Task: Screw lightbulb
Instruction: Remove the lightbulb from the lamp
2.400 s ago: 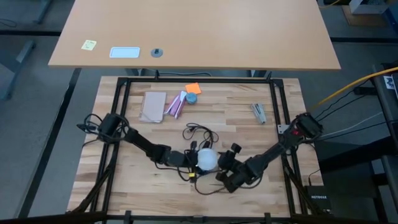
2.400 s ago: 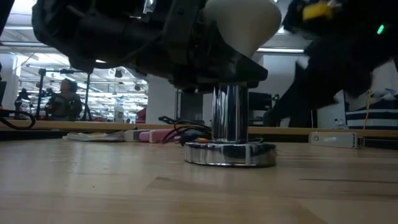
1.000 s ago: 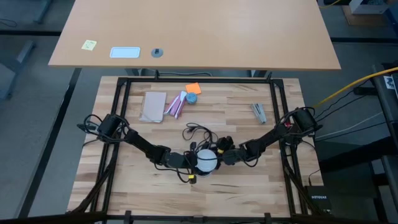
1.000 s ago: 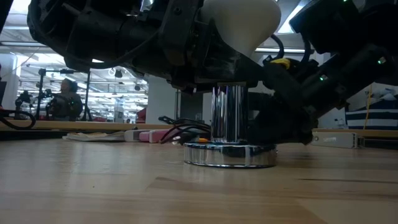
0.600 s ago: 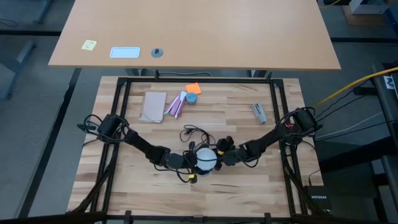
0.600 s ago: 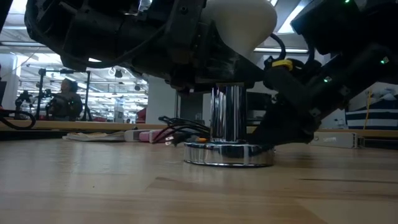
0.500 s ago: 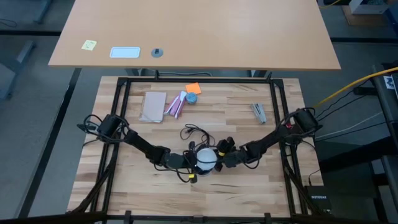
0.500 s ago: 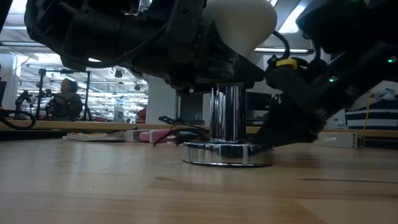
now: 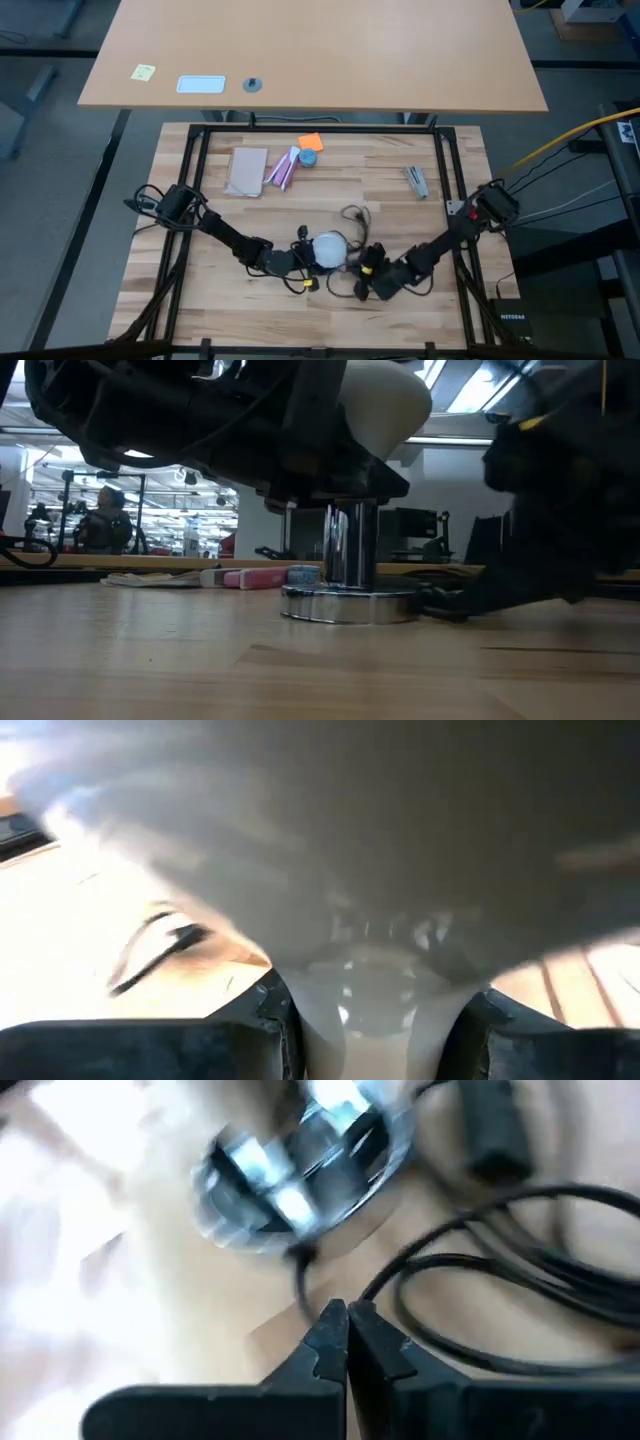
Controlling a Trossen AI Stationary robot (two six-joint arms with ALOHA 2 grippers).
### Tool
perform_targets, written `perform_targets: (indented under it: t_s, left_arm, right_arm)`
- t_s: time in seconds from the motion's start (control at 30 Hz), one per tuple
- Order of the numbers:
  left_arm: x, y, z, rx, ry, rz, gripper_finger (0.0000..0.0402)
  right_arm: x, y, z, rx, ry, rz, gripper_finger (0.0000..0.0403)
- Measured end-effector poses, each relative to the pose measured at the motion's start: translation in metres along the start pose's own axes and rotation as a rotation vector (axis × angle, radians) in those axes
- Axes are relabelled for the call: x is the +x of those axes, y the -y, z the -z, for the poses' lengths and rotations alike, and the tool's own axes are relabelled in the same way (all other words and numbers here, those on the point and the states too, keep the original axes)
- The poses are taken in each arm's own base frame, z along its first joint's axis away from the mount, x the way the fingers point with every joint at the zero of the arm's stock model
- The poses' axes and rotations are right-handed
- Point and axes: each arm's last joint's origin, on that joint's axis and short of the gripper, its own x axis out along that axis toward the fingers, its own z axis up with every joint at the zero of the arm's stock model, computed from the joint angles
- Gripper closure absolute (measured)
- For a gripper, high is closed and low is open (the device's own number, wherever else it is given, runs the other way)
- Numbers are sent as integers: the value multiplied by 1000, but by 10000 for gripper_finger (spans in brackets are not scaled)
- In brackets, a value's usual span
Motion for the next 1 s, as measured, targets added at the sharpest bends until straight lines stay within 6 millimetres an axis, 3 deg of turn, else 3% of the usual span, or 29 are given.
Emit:
perform_targets:
  t_s: [0.2,0.4,0.5,0.77,0.9,1.0]
  left_arm:
    - [1,-3,0,-16,8,-48,274]
    - [3,-5,-1,-31,11,-53,274]
    - [3,-5,-1,-29,11,-51,274]
    - [-4,5,0,-27,15,-25,274]
    - [-8,10,-1,-34,25,1,274]
    - [-9,11,-1,-47,31,8,274]
  right_arm:
    - [-7,-43,-7,32,35,-62,399]
    - [21,-80,-19,-47,81,-48,399]
    - [25,-91,-26,-159,99,17,399]
    - [-11,-83,-48,-396,0,296,398]
    - [-9,-72,-52,-437,-27,374,398]
    - [3,-64,-54,-431,-54,405,398]
